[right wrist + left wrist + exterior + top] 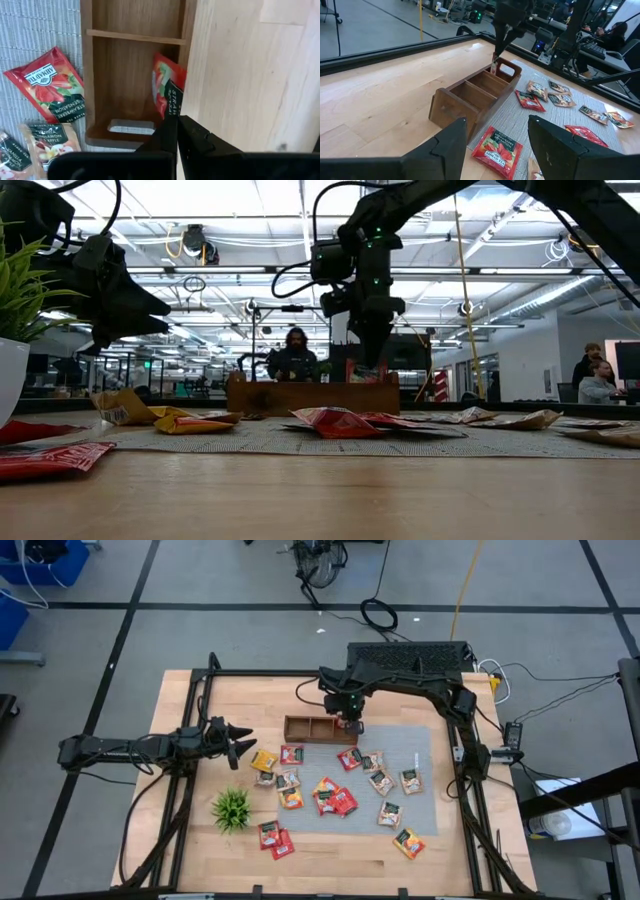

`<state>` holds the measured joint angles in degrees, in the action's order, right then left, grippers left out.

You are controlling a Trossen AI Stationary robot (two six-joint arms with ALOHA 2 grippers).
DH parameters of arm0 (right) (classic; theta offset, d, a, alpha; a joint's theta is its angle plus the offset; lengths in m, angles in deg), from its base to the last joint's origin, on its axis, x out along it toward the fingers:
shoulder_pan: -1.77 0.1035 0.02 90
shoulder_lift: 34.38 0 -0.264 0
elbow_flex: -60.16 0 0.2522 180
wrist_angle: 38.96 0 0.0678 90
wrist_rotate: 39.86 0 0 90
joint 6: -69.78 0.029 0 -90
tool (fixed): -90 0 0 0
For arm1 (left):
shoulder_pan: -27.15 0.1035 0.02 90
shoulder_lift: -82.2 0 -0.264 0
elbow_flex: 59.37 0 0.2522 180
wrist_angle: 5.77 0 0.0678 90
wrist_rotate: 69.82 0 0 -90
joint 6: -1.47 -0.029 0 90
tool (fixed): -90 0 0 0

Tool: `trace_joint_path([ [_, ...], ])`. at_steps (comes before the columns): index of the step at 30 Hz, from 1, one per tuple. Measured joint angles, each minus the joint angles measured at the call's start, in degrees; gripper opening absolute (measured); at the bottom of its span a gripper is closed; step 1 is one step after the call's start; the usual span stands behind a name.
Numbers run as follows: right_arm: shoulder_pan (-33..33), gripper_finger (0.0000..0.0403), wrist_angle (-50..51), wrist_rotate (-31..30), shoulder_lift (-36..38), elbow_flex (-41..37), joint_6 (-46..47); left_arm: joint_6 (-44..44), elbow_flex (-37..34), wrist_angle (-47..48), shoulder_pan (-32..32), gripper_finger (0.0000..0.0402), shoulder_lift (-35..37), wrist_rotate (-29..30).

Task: Pick & Place Tea
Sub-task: Put the red tea bag into the right section of the wooden organizer

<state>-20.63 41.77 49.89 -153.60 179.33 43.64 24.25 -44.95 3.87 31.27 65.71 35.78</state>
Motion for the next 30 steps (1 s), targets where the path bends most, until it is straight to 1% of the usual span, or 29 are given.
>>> trace_joint_path([
  [4, 0.00, 0.0018, 0.61, 0.17, 0.04, 0.01, 0.58, 0.00, 0.00, 0.00, -0.01, 0.0212, 0.00, 0.00],
  [8, 0.05, 0.0064, 0.45, -0.36, 0.02, 0.00, 0.44, 0.00, 0.00, 0.00, -0.02, 0.0212, 0.00, 0.00],
  [10, 0.05, 0.0094, 0.28, -3.04, 0.02, 0.00, 1.00, 0.00, 0.00, 0.02, 0.00, 0.0212, 0.00, 0.00],
  [13, 0.05, 0.0132, -0.90, -8.75, 0.02, 0.00, 2.31, 0.00, 0.00, 0.00, 0.00, 0.0212, 0.00, 0.00],
  [15, 0.05, 0.0151, -1.11, -10.48, 0.04, 0.02, 1.88, 0.00, 0.00, 0.00, -0.02, 0.0212, 0.00, 0.00],
  [16, -0.02, 0.0158, -0.71, -10.24, 0.30, 0.01, 1.61, 0.00, 0.00, 0.02, -0.02, 0.0212, 0.00, 0.00],
  [20, -0.05, 0.0176, -0.78, -10.22, 1.54, 0.00, 1.33, 0.00, 0.00, 0.00, -0.02, 0.0212, 0.00, 0.00],
  [24, -0.11, 0.0184, -0.75, -10.44, 3.82, 0.00, 1.46, 0.00, 0.00, 0.00, -0.01, 0.0212, 0.00, 0.01],
  [30, 0.79, 0.0185, -0.99, -10.30, 11.02, 0.02, 7.65, 0.00, -0.01, 0.00, -0.01, 0.0212, 0.00, 0.00],
])
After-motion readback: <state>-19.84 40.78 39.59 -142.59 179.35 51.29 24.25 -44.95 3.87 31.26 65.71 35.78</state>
